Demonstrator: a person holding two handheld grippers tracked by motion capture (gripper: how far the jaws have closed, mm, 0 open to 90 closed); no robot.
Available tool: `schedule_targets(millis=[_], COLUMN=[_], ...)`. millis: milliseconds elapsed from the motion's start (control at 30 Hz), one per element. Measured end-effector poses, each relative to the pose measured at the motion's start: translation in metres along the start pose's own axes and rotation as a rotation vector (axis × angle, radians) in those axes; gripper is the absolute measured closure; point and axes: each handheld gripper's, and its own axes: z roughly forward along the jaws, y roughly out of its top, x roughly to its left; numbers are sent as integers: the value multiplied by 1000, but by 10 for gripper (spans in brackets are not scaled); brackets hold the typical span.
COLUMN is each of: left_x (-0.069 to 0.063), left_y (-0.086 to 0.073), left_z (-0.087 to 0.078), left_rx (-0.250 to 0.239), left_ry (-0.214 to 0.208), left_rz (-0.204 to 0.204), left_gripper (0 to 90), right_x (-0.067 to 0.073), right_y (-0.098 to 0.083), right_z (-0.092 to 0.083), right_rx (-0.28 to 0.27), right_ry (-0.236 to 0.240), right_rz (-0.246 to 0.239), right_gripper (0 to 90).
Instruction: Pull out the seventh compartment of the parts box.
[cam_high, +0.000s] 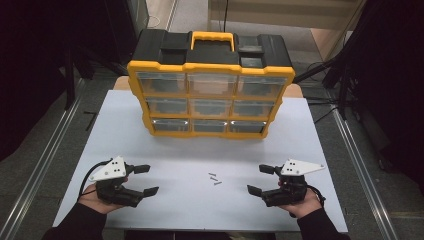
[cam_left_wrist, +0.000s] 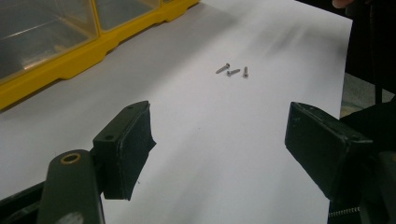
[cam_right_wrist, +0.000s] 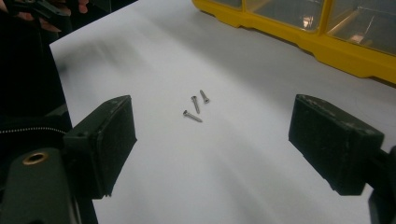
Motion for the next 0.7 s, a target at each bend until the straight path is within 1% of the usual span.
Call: schedule_targets(millis=[167,300,333,367,433,533,567,700], left_x=[1,1,1,1,1,1,0,1], left_y=[0,0,0,0,0,0,0,0], left_z=[-4,-4,-4,-4,-4,-3,-3,-2], left_rx=[-4,-12,-7,-7,-7,-4,0,-1], left_ry=[8,9,10,10,10,6,11,7], left_rz=[-4,-9,-9,-9,-10,-11,-9,-15], left_gripper=[230,230,229,229,229,230,229,229], right_x=[1,0,-1,-1,-2,-2,-2,-2], right_y=[0,0,-1,-1,-3,-3,-3,-3], right_z=[0,0,2,2,5,6,6,5], right_rx=[-6,-2,15,15,42,44,41,32], right_ry=[2,-2,-9,-9,-12,-15,-13,-10], right_rz=[-11,-11,0,0,1,-3,-6,-8], right_gripper=[165,165,166,166,166,166,166,166])
